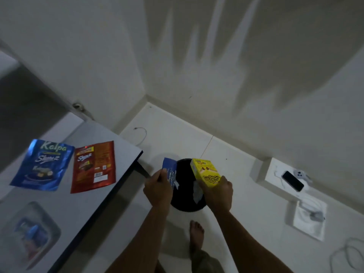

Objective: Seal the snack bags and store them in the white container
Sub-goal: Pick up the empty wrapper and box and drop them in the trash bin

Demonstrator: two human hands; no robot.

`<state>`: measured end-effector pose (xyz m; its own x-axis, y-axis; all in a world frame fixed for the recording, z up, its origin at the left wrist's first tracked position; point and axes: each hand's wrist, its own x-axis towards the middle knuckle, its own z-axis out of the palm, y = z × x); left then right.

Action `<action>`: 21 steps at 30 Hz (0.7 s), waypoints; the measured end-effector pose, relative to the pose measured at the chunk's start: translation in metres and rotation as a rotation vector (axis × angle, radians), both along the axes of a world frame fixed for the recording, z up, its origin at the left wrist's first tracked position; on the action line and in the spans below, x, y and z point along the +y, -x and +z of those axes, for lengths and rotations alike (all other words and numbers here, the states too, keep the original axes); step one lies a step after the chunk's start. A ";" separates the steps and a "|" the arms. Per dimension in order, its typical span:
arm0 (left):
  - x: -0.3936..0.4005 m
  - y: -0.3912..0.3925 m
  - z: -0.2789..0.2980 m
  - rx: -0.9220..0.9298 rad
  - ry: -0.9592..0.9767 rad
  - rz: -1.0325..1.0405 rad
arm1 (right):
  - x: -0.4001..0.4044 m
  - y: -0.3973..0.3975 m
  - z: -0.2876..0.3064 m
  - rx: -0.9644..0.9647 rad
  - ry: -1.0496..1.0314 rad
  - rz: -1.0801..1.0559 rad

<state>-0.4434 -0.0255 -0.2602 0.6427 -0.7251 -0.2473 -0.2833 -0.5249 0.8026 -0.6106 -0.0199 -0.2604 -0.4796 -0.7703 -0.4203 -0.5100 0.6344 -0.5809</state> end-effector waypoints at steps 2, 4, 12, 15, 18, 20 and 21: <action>-0.009 0.011 -0.017 0.018 -0.046 0.005 | -0.010 0.004 -0.014 -0.015 -0.078 0.020; -0.019 0.020 -0.035 0.029 -0.073 0.020 | -0.019 0.005 -0.033 -0.024 -0.139 0.035; -0.041 0.040 -0.087 0.046 -0.188 0.024 | -0.039 0.009 -0.095 -0.018 -0.253 0.123; -0.045 0.043 -0.085 0.010 -0.266 -0.031 | -0.043 0.010 -0.099 -0.016 -0.240 0.137; -0.047 0.043 -0.072 0.035 -0.259 -0.032 | -0.046 0.011 -0.097 -0.081 -0.184 0.117; -0.047 0.043 -0.059 0.056 -0.244 -0.033 | -0.049 0.012 -0.094 -0.130 -0.151 0.108; -0.048 0.044 -0.053 0.082 -0.236 -0.025 | -0.052 0.012 -0.089 -0.152 -0.141 0.106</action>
<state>-0.4869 -0.0735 -0.3129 0.5960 -0.6563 -0.4627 -0.2372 -0.6944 0.6794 -0.6227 -0.0716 -0.3492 -0.3225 -0.7414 -0.5885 -0.4916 0.6624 -0.5652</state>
